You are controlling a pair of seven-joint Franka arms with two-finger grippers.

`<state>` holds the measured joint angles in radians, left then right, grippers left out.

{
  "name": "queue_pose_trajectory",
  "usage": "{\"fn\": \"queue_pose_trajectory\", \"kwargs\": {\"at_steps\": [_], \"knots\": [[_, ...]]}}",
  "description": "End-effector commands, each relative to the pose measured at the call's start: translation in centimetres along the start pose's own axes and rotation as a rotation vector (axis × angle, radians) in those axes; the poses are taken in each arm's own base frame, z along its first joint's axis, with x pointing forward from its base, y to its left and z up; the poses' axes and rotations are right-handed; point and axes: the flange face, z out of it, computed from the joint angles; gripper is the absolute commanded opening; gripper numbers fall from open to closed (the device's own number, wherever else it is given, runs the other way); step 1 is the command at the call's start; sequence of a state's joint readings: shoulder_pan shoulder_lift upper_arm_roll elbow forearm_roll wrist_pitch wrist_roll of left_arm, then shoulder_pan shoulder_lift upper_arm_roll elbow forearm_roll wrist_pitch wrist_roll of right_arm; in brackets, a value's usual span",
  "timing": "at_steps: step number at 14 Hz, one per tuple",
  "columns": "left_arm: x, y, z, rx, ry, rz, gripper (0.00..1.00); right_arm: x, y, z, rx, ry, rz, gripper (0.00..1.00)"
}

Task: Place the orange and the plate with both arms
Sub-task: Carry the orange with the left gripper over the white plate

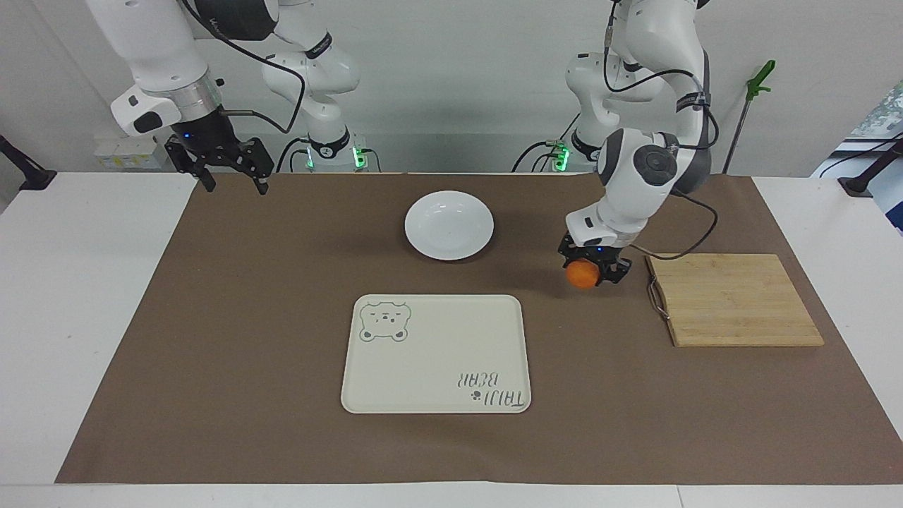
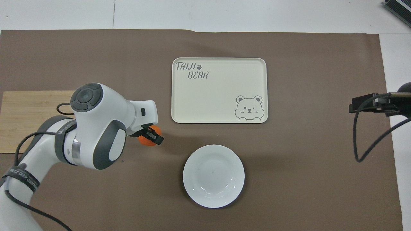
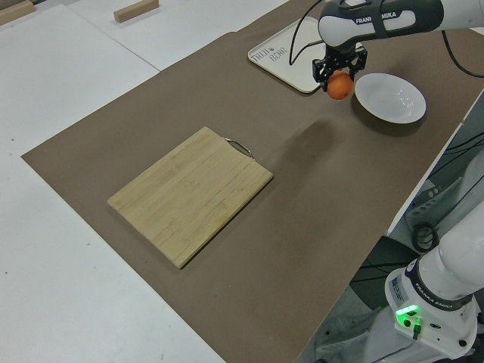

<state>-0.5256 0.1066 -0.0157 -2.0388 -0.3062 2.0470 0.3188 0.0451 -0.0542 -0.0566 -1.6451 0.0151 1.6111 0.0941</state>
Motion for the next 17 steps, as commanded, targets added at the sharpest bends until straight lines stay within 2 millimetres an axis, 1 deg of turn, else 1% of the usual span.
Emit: {"fn": "queue_pose_trajectory", "kwargs": {"at_steps": [1,2,3,4,7,8,9,10,11,13,17], "knots": [[-0.5,5.0,0.2,-0.034,0.0,-0.029,0.0,-0.1,0.1,-0.1,-0.002,-0.003,0.022,1.0],[-0.3,7.1,0.7,-0.034,-0.001,-0.041,0.0,-0.1,0.0,-0.1,-0.002,-0.003,0.02,1.0],[-0.1,9.4,1.6,-0.036,-0.001,-0.049,0.0,-0.1,0.0,-0.1,-0.002,-0.003,0.02,1.0],[-0.2,11.0,2.7,-0.033,0.002,-0.075,0.0,-0.1,0.0,-0.1,-0.002,-0.003,0.02,1.0],[-0.1,14.9,4.6,-0.053,0.035,-0.136,0.0,-0.1,0.0,-0.1,-0.002,-0.003,0.02,1.0],[-0.2,15.2,5.3,-0.051,0.024,-0.136,0.0,-0.1,0.1,-0.1,-0.002,-0.005,0.02,1.0],[-0.3,15.6,6.4,-0.046,0.008,-0.131,0.0,-0.1,0.1,-0.1,-0.002,-0.005,0.02,1.0],[-0.5,16.7,7.5,-0.042,-0.007,-0.116,0.0,-0.1,0.1,-0.1,-0.002,-0.008,0.02,1.0],[-0.5,16.8,8.1,-0.039,-0.014,-0.113,0.0,-0.2,0.5,-0.1,-0.002,-0.017,0.028,1.0],[0.0,16.5,8.7,-0.034,0.009,-0.116,0.0,-0.3,1.0,-0.1,-0.004,-0.023,0.037,1.0],[0.6,16.2,9.1,-0.03,0.037,-0.117,0.0,-0.4,0.3,-0.1,-0.003,-0.017,0.02,1.0]]}}
